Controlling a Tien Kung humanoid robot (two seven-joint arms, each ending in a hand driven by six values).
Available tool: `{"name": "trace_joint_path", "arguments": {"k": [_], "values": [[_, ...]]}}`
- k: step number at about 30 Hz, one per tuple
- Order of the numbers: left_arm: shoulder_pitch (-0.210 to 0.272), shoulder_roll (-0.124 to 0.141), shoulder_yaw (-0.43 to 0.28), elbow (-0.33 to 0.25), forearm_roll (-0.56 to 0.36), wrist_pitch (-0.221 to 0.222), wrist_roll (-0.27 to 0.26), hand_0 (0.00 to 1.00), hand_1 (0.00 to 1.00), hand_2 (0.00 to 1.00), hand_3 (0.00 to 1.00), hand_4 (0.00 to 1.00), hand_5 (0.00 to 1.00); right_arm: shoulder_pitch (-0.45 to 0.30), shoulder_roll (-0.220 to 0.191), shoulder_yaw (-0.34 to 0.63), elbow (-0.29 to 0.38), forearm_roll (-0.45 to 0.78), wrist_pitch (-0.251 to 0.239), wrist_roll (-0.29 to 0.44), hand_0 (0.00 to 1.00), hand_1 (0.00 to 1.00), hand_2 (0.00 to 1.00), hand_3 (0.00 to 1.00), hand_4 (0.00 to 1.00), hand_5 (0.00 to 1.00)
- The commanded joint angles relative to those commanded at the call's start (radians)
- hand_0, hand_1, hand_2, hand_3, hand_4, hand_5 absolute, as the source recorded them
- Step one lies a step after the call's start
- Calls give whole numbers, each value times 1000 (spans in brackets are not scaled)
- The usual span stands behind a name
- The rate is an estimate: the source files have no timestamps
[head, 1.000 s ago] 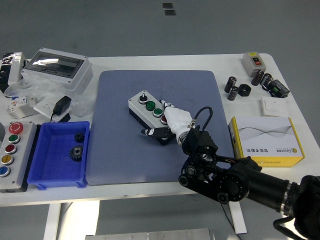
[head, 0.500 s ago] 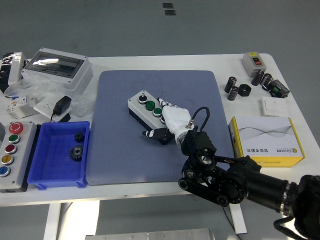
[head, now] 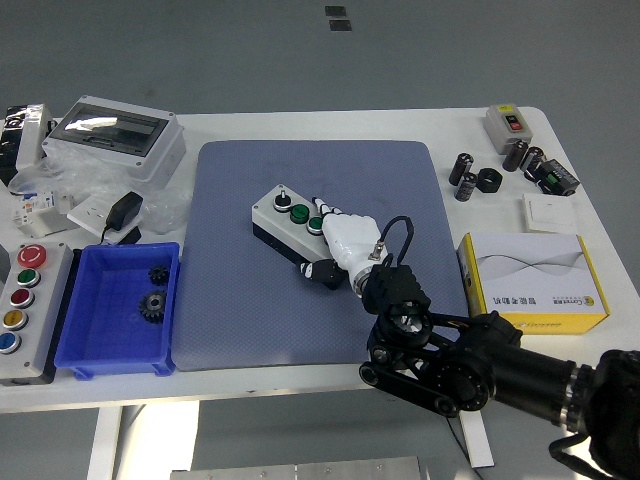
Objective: Pick up the button,place it on the desk,press the button,press the button
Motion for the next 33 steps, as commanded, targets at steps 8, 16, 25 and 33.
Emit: {"name": "trace_joint_path", "arguments": {"k": [8, 16, 25, 33], "values": [[0, 0, 6, 0, -6, 3, -5, 618, 599, 556, 600, 680, 129, -2, -2, -1, -3, -14, 2, 0, 114, 432, 673, 998, 352, 2], [4, -1, 7, 0, -6, 7, -3, 618, 600, 557, 600, 681, 130, -6, -22, 39, 48, -45, -47, 9, 101, 384, 545, 998, 120, 2], [7, -6, 6, 0, -1, 10, -2, 618, 603, 563, 601, 713, 162, -14, -159, 72, 224, 49, -97, 204, 17, 267, 371, 818, 110, 2], [8, -14, 8, 0, 1, 11, 0, 619, 603, 564, 601, 720, 171, -50, -352, 39, 415, 80, 5, 429, 8, 241, 368, 615, 113, 2]]}}
